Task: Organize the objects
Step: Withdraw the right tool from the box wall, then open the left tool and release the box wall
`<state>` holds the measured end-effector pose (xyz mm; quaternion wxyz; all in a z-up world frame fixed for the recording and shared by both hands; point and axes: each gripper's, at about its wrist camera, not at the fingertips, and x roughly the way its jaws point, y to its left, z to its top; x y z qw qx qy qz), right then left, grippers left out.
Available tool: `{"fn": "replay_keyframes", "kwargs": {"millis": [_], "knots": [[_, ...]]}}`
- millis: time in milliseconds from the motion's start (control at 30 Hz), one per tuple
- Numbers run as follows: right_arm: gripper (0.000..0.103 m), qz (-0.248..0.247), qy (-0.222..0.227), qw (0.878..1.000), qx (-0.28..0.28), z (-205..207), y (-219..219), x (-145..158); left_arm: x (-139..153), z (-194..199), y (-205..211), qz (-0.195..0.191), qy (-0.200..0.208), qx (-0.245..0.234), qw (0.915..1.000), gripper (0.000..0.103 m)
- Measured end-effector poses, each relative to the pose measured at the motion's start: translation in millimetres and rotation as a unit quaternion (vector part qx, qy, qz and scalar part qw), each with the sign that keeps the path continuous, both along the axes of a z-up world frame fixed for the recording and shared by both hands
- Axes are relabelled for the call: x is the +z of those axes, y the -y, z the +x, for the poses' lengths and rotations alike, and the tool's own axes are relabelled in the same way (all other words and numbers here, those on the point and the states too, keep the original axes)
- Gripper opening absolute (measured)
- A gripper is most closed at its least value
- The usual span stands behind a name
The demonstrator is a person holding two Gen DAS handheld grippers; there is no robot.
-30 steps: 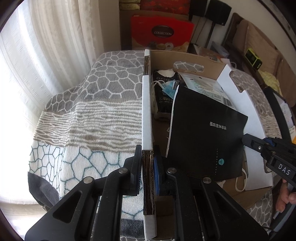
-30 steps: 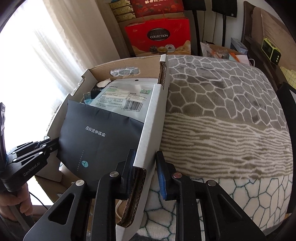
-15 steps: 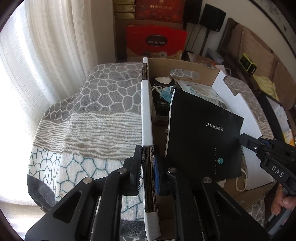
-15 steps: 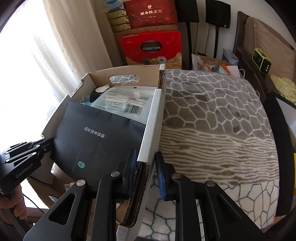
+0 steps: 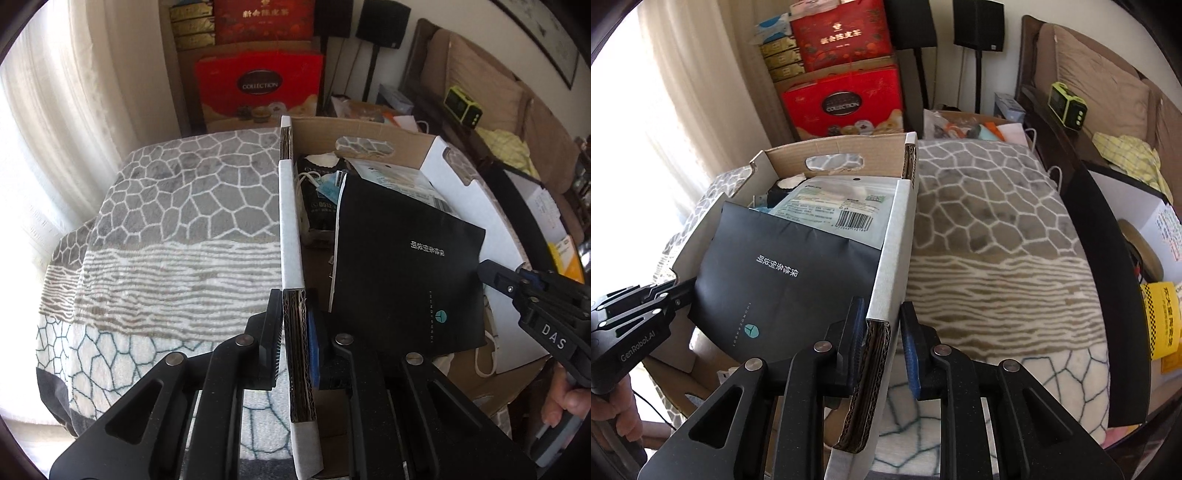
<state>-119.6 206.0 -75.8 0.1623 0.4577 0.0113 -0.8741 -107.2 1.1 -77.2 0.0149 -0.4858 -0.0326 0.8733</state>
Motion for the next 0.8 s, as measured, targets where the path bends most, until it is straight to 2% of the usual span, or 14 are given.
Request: {"fn": "replay_keyframes", "kwargs": {"millis": [300,500,533,567,600,633,667,733,800], "knots": [[0.018,-0.004,-0.001,1.000,-0.013,-2,-21,-12,-11,-5,-19,-0.002,0.004,-0.007,1.0000,0.011],[0.020,-0.007,-0.018,1.000,-0.010,3,-23,-15,-17,-5,-14,0.015,0.004,-0.004,0.9999,0.011],[0.025,-0.003,-0.023,1.000,-0.012,4,-22,-13,-16,-4,-13,0.016,0.002,-0.001,0.9999,0.016],[0.029,0.001,-0.028,1.000,-0.013,6,-22,-11,-15,-4,-12,0.015,0.000,0.004,0.9999,0.031],[0.036,0.003,-0.032,0.999,-0.015,6,-22,-8,-13,-2,-11,0.009,-0.004,0.010,0.9999,0.040],[0.042,0.004,-0.038,0.999,-0.016,7,-23,-6,-9,0,-10,0.001,-0.012,0.015,0.9998,0.053],[0.046,0.005,-0.042,0.999,-0.018,8,-24,-4,-6,3,-9,-0.002,-0.022,0.016,0.9996,0.059],[0.057,0.008,-0.051,0.998,-0.027,9,-26,0,1,6,-8,-0.008,-0.034,0.017,0.9992,0.059],[0.061,0.007,-0.055,0.998,-0.031,11,-29,3,5,10,-6,-0.015,-0.041,0.020,0.9988,0.061]]}}
